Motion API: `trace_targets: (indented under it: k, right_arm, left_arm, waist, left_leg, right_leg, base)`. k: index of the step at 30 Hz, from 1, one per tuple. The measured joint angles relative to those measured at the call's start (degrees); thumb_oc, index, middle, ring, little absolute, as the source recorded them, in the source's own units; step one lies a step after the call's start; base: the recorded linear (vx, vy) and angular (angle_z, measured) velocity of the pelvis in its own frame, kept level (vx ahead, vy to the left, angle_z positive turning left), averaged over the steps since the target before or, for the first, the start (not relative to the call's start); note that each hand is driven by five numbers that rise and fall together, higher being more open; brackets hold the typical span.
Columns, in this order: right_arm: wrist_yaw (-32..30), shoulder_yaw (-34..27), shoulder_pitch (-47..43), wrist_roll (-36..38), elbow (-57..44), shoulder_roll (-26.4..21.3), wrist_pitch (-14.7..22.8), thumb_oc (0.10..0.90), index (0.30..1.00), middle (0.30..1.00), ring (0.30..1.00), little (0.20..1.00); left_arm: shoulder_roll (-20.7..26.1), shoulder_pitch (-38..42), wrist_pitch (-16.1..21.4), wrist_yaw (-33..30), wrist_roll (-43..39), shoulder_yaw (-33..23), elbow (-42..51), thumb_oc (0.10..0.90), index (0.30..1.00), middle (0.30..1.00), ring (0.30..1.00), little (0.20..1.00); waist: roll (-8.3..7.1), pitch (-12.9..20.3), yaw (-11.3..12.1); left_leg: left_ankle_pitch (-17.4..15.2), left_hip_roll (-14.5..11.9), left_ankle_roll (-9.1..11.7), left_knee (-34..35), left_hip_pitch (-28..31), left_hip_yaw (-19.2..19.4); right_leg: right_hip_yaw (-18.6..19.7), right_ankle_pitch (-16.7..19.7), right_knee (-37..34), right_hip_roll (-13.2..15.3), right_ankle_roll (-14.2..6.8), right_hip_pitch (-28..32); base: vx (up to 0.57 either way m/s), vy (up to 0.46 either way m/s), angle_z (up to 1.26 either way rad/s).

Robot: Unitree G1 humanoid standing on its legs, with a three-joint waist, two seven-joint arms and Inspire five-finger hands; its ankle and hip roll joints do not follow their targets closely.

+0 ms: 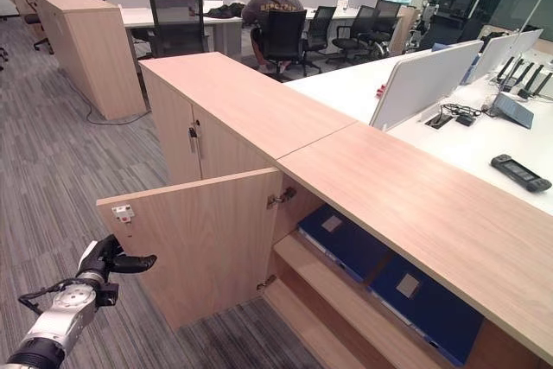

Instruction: Put the empty folder in the office cabinet

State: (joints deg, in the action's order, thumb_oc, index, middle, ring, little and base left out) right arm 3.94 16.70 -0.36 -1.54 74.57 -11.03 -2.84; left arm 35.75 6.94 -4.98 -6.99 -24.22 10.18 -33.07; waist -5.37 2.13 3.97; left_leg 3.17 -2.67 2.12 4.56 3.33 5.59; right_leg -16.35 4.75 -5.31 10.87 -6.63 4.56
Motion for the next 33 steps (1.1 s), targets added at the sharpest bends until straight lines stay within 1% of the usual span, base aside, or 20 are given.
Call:
trace_targets:
  k: [3,6,9,11,14,15,18,19,22,25,26,28,30,32,33]
  right_arm:
    - [0.0,0.0,0.0,0.0,0.1,0.0,0.0,0.8,0.9,0.9,0.9,0.9]
    - [0.0,0.0,0.0,0.0,0.3,-0.1,0.0,0.8,0.9,0.9,0.9,0.9]
    - [-0.2,-0.1,0.0,0.0,0.4,-0.1,0.0,0.8,0.9,0.9,0.9,0.9]
    - [-0.5,-0.1,0.0,-0.1,0.4,-0.1,0.0,0.8,0.9,0.9,0.9,0.9]
    - [-0.9,-0.4,0.0,-0.3,0.6,0.1,0.0,0.8,0.9,0.9,0.9,0.9]
    - [-1.0,-0.4,0.1,-0.5,0.7,0.1,0.0,0.8,0.9,0.9,0.9,0.9]
    - [-1.5,-0.4,0.1,-0.6,0.8,0.0,0.0,0.8,0.9,0.9,0.9,0.9]
    - [-1.5,-0.3,-0.1,-0.6,1.3,0.0,0.0,0.8,0.9,0.9,0.9,0.9]
    - [-1.6,-0.3,-0.7,-0.6,2.2,0.1,0.1,0.8,0.9,0.9,0.9,0.9]
    - [-2.1,0.4,-0.8,-0.6,2.2,0.0,0.1,0.8,0.9,0.9,0.9,0.9]
    - [-2.3,0.5,-0.9,-0.6,2.2,0.0,0.1,0.8,0.9,0.9,0.9,0.9]
    - [-2.7,0.5,-1.6,-0.6,2.8,-0.1,0.1,0.8,0.9,0.9,0.9,0.9]
    - [-2.7,0.7,-2.1,-1.1,2.9,-0.1,0.0,0.8,0.9,0.9,0.9,0.9]
    - [-2.8,0.7,-2.5,-1.8,2.9,0.1,0.0,0.8,0.9,0.9,0.9,0.9]
    - [-2.8,0.7,-2.6,-1.8,2.9,0.0,0.1,0.8,0.9,0.9,0.9,0.9]
  left_arm:
    - [0.3,0.3,0.0,0.0,-0.9,1.9,0.5,0.8,0.9,0.9,0.9,0.9]
    - [-0.5,0.3,0.0,0.0,-2.9,2.0,1.2,0.8,0.9,0.9,0.9,0.9]
    - [-0.7,0.1,0.0,0.0,-4.4,3.1,3.2,0.8,0.9,0.9,0.9,0.9]
    - [-0.6,-1.9,0.0,-0.1,-4.9,3.0,5.9,0.8,0.9,0.9,0.9,0.9]
    - [-0.5,-5.0,0.0,-0.1,-5.0,3.7,10.6,0.8,0.9,0.9,0.9,0.9]
    - [-0.5,-6.2,0.0,-0.1,-5.6,4.8,12.5,0.8,0.9,0.9,0.9,0.9]
    - [-0.1,-7.0,0.0,-0.1,-7.5,8.1,15.3,0.8,0.9,0.9,0.9,0.9]
    - [0.5,-7.0,0.0,-0.1,-8.7,9.9,16.1,0.8,0.9,0.9,0.9,0.9]
    - [2.6,-7.0,-0.1,0.0,-11.5,13.1,18.1,0.8,0.9,0.9,0.9,0.9]
    - [2.8,-7.0,-0.1,0.0,-12.1,15.1,19.0,0.8,0.9,0.9,0.9,0.9]
    - [3.6,-7.0,-0.1,0.0,-13.6,17.0,20.4,0.8,0.9,0.9,0.9,0.9]
    - [4.1,-6.9,-0.1,0.2,-13.9,19.4,22.2,0.8,0.9,0.9,0.9,0.9]
    - [4.1,-6.9,-0.1,0.4,-16.2,21.4,22.8,0.8,0.9,0.9,0.9,0.9]
    - [4.0,-6.4,-0.1,2.5,-17.3,23.8,23.0,0.8,0.9,0.9,0.9,0.9]
    - [4.0,-6.4,0.0,4.0,-18.5,25.0,23.6,0.8,0.9,0.9,0.9,0.9]
  waist:
    - [-0.01,0.0,0.1]
    - [-0.05,-0.1,0.4]
    - [-0.29,-0.5,1.3]
    - [-0.33,-0.7,1.5]
    - [-0.33,-1.2,2.4]
    - [-0.2,-1.4,3.0]
    - [0.28,-1.8,3.9]
    - [0.38,-1.8,4.2]
    - [0.53,-2.1,4.2]
    - [0.55,-2.2,4.2]
    - [0.36,-2.4,4.2]
    - [0.29,-2.7,4.1]
    - [0.71,-2.7,4.1]
    - [0.83,-2.8,4.0]
    - [0.79,-2.8,3.9]
  left_leg:
    - [0.1,0.2,0.0,0.0,-0.2,-0.3]
    - [0.2,0.7,-0.2,0.0,-0.3,-0.4]
    - [0.1,1.3,-0.3,0.0,-0.4,-0.5]
    - [0.0,1.7,-0.3,0.2,-0.5,-0.5]
    - [0.0,2.3,-0.5,0.2,-0.5,-0.5]
    - [0.0,2.7,-0.7,0.2,-0.5,-0.6]
    - [0.3,3.5,-1.2,0.2,-0.7,-1.4]
    - [0.5,3.8,-1.4,0.2,-0.9,-1.6]
    - [0.8,4.2,-1.3,0.2,-1.3,-1.3]
    - [0.8,4.7,-1.3,0.2,-1.7,-1.1]
    - [0.9,5.0,-1.1,0.2,-2.3,-0.9]
    - [1.3,5.5,-1.0,0.2,-2.8,0.0]
    - [1.2,6.3,-1.0,0.0,-3.3,0.3]
    - [1.2,7.3,-1.0,0.0,-4.0,0.3]
    - [1.2,8.2,-1.0,0.0,-4.7,0.3]
  right_leg:
    - [-0.1,0.0,0.0,0.2,0.0,-0.1]
    - [-0.1,0.1,0.0,0.7,-0.3,0.0]
    - [0.0,0.2,0.0,1.2,-0.8,0.0]
    - [0.0,0.2,0.0,1.7,-1.0,0.0]
    - [0.0,0.5,0.0,2.3,-1.5,0.0]
    - [0.0,0.6,0.0,2.6,-1.6,0.1]
    - [0.0,0.6,0.0,3.3,-1.8,0.4]
    - [0.0,0.5,0.0,3.6,-2.1,0.5]
    - [0.2,0.4,0.0,4.1,-2.2,0.4]
    - [0.4,0.2,0.0,4.7,-2.4,0.4]
    - [0.4,-0.6,0.0,5.1,-2.9,0.1]
    - [0.7,-0.9,0.0,5.9,-3.3,-0.2]
    - [1.4,-1.2,0.0,6.5,-3.7,-0.7]
    - [1.9,-1.7,0.0,7.5,-4.3,-1.5]
    - [2.0,-2.3,0.0,8.7,-4.5,-2.3]
  base:
    - [-0.01,0.014,0.07]
    - [0.0,0.016,0.04]
    - [0.0,0.019,0.04]
    - [0.0,0.028,0.03]
    - [-0.01,0.032,0.03]
    - [-0.01,0.031,0.09]
    - [-0.03,0.033,0.21]
    - [-0.02,0.015,0.17]
    - [-0.03,0.024,0.14]
    - [-0.03,0.019,0.15]
    - [-0.04,0.033,0.23]
    - [-0.06,0.051,0.18]
    - [-0.05,0.047,0.05]
    - [-0.11,0.102,-0.03]
    - [-0.18,0.177,-0.04]
